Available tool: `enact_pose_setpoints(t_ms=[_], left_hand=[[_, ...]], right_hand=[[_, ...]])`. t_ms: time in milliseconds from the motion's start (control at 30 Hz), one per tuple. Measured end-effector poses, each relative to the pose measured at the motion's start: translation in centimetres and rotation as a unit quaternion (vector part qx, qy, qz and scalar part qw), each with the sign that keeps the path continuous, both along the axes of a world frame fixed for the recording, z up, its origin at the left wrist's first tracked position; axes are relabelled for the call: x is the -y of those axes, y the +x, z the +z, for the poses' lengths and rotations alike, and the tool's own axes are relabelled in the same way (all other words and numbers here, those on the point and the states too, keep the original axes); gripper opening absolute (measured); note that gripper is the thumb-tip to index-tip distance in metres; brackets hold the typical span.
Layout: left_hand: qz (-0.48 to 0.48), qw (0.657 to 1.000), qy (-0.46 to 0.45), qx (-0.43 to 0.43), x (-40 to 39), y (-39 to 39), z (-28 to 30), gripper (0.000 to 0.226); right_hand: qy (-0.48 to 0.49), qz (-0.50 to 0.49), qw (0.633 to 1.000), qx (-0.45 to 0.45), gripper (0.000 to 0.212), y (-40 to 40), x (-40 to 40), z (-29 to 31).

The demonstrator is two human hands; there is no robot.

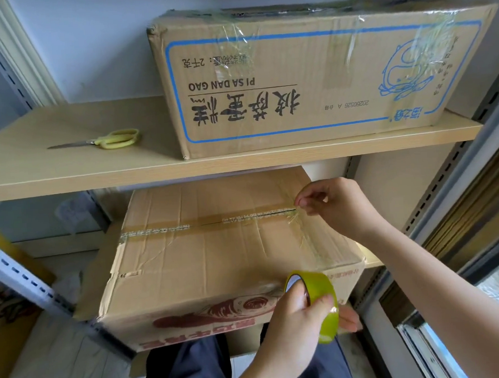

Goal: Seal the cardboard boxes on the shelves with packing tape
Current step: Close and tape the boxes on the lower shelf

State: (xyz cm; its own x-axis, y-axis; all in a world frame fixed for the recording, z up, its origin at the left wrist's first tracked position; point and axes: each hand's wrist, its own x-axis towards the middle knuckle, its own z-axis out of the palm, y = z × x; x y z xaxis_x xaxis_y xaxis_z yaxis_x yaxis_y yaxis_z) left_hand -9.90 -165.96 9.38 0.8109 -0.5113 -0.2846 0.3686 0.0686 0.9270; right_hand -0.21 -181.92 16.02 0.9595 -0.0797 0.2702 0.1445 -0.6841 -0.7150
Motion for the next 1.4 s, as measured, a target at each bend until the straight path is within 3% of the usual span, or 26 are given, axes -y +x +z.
enact_pose_setpoints(t_ms=[100, 200, 367, 467, 600, 833, 1033, 1400], left_hand=[[0.037, 0.998, 0.007, -0.05, -0.5, -0.9, -0.5, 0.029], [0.066, 0.996, -0.001, -0.066, -1.3, -1.4, -0.6, 0.029], [0.049, 0.992, -0.045, -0.108, -2.8, -1.3, 0.3, 0.022], [0.065, 0.989, -0.025, -0.129, -3.4, -0.9, 0.0, 0.016], [0.062, 0.983, 0.01, -0.175, -3.3, -0.5, -0.7, 0.038], [0.082, 0.972, 0.008, -0.219, -3.2, 0.9, 0.0, 0.031], [0.104, 0.971, 0.004, -0.214, -2.7, 1.2, -0.6, 0.029], [0.133, 0.975, 0.026, -0.176, -2.7, 0.5, -1.4, 0.028]], right_hand=[[-0.049, 0.026, 0.998, 0.025, 0.015, 0.8, -2.2, 0.5], [-0.086, 0.069, 0.994, -0.012, 0.015, 1.9, -3.8, 0.0], [-0.074, 0.087, 0.993, -0.041, 0.019, 3.3, -4.2, -1.4], [-0.071, 0.071, 0.995, -0.018, 0.022, 3.7, -4.6, -1.8], [-0.04, 0.059, 0.997, -0.006, 0.024, 5.6, -5.3, -1.6], [-0.093, 0.079, 0.991, -0.054, 0.023, 9.1, -5.8, -4.0], [-0.061, 0.09, 0.993, -0.035, 0.017, 9.5, -6.0, -7.2], [-0.142, 0.094, 0.982, 0.078, 0.015, 9.9, -5.6, -10.4]])
